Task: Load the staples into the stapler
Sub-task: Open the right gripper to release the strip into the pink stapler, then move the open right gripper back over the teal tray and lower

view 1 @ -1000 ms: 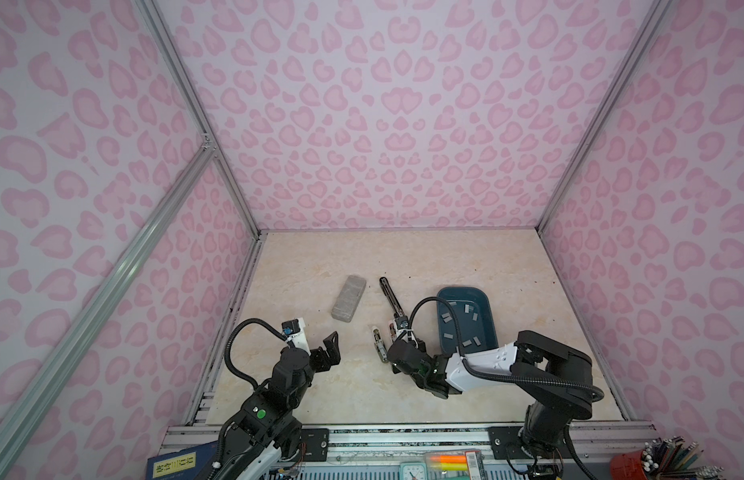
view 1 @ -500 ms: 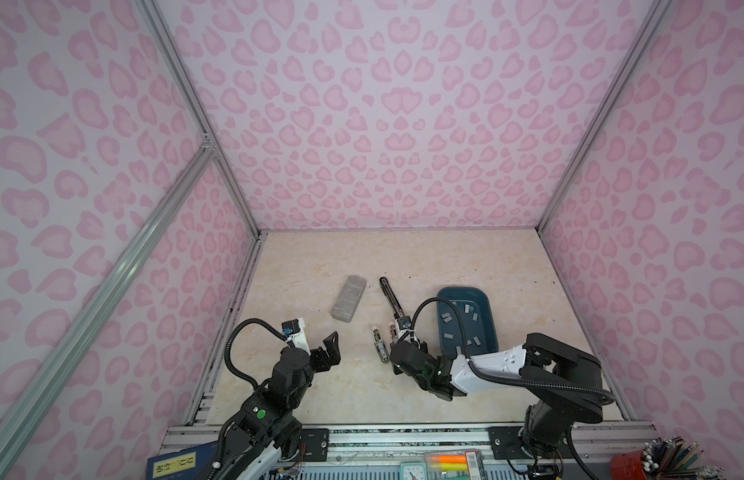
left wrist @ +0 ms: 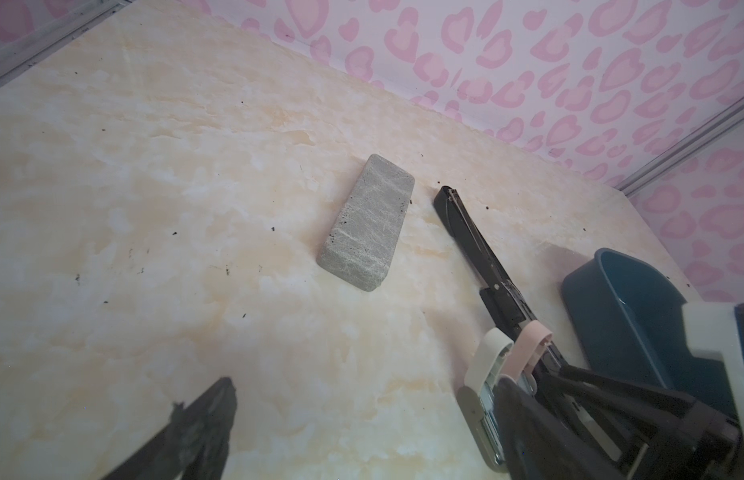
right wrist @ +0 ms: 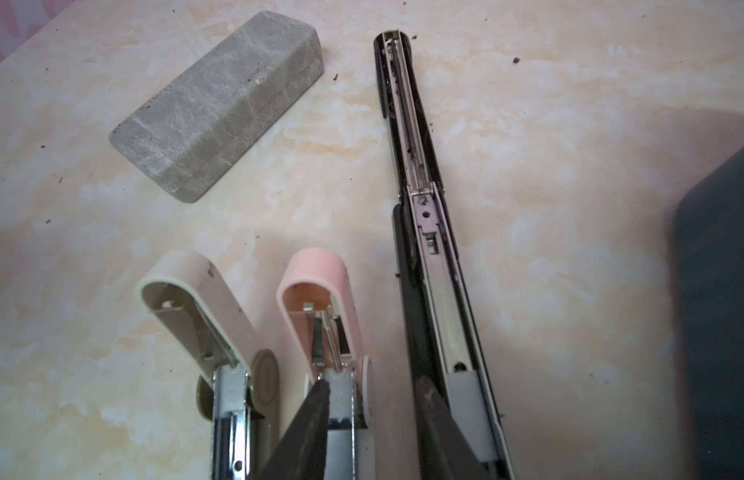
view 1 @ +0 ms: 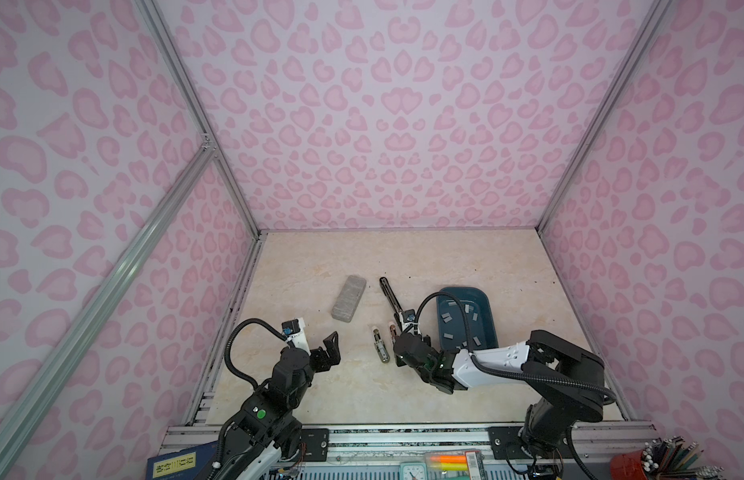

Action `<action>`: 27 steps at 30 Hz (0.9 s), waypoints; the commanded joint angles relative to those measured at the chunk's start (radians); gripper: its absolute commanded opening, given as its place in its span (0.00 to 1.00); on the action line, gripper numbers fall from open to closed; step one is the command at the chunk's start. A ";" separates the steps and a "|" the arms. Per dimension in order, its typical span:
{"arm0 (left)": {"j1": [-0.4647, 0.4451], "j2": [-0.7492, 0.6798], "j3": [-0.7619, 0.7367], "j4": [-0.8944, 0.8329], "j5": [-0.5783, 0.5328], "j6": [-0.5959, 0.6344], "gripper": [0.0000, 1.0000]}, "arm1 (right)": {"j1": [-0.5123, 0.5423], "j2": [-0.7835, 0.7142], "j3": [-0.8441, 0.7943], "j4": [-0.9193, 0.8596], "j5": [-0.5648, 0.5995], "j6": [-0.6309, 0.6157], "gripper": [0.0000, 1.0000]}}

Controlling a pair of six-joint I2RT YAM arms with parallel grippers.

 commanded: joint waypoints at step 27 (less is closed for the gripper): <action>0.000 0.009 -0.002 0.013 -0.002 0.000 0.97 | -0.011 -0.309 -0.043 -0.188 0.169 -0.033 0.38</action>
